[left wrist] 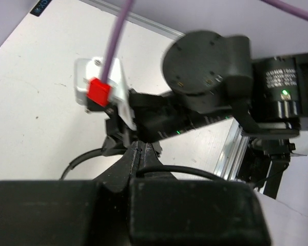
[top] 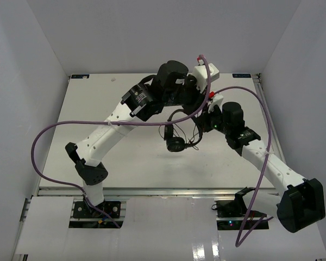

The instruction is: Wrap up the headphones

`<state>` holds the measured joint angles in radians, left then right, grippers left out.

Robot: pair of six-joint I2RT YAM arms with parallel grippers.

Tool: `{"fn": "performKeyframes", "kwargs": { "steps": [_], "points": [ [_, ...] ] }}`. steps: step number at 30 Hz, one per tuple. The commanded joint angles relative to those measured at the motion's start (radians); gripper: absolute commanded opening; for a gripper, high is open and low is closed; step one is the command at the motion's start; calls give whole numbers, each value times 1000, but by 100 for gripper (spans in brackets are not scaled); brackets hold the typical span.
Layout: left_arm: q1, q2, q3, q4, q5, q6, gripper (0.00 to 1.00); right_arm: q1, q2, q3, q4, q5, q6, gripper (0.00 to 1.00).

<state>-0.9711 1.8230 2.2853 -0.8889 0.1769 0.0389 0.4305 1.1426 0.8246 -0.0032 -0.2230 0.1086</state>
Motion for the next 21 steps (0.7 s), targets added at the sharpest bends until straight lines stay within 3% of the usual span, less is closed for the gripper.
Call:
{"fn": "performKeyframes", "kwargs": {
  "steps": [1, 11, 21],
  "points": [
    [34, -22, 43, 70, 49, -30, 0, 47, -46, -32, 75, 90, -75, 8],
    [158, -16, 11, 148, 59, -107, 0, 168, -167, -147, 118, 166, -234, 8],
    [275, -48, -99, 212, 84, -130, 0, 185, -214, -133, 42, 17, -273, 8]
  ]
}}
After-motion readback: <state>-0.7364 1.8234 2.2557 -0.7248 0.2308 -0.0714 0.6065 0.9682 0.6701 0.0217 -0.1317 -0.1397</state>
